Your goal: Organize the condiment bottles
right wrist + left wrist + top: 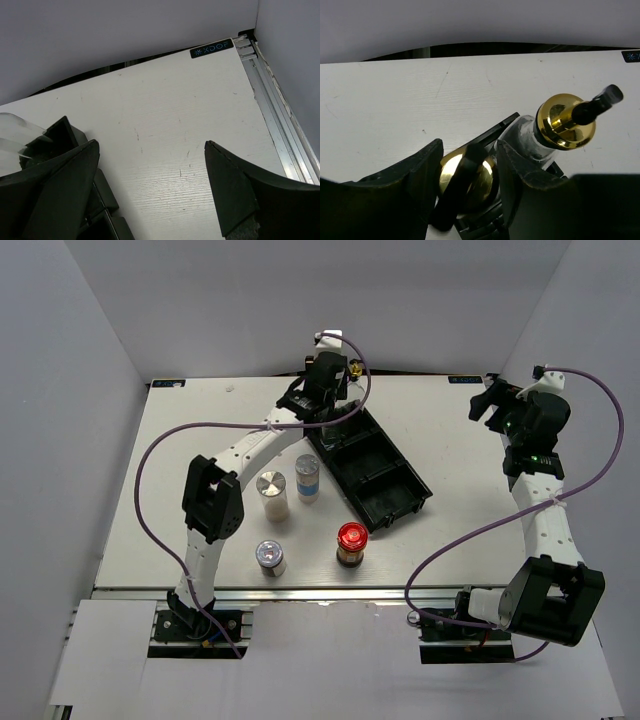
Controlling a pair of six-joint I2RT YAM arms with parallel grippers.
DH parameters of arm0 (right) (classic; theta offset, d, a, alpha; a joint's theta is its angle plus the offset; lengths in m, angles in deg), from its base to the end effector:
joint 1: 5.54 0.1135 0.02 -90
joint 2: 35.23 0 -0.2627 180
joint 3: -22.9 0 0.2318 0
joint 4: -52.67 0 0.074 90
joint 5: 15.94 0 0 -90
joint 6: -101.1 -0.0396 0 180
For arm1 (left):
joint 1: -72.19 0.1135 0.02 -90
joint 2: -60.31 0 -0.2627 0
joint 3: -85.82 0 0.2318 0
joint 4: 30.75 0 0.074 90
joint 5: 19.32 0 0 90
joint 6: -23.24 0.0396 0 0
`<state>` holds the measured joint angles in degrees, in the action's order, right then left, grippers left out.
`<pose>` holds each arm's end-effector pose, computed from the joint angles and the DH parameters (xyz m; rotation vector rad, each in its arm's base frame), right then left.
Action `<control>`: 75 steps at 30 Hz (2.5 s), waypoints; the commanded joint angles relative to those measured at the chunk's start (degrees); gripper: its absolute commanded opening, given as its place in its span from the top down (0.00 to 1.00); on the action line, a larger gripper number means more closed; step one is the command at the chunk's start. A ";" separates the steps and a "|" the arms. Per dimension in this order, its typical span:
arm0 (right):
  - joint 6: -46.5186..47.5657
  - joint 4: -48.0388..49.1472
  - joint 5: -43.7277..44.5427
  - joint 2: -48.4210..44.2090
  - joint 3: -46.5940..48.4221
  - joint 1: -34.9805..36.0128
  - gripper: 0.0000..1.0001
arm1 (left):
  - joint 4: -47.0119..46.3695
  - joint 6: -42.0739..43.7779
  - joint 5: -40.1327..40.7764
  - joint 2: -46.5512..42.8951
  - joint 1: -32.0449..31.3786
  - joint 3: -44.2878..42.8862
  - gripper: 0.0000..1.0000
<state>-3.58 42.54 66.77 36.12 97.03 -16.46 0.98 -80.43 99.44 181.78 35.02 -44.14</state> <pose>0.2758 -0.0481 0.3592 0.2834 1.6767 0.1571 0.3990 -0.2786 0.3289 0.0726 1.9238 -0.0973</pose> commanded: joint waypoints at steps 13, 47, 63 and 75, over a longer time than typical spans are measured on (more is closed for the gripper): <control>1.67 -0.73 -8.08 -3.23 1.07 -0.42 0.11 | 1.20 1.37 2.63 -8.18 -0.62 -0.01 0.25; 31.73 -26.31 -3.88 3.18 7.31 54.42 0.11 | 10.44 -22.45 -6.42 -47.63 15.01 53.68 0.02; 20.31 -34.39 6.76 3.09 4.06 66.11 0.11 | 5.68 -20.96 -5.11 -55.99 15.28 61.43 0.02; 15.12 -40.02 9.58 0.10 -1.56 69.45 0.10 | 1.55 -19.81 -7.57 -57.40 15.28 64.86 0.02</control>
<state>13.19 3.91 76.06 38.22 96.03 52.34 4.63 -100.78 92.66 126.81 50.37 20.10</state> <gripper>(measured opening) 0.896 0.983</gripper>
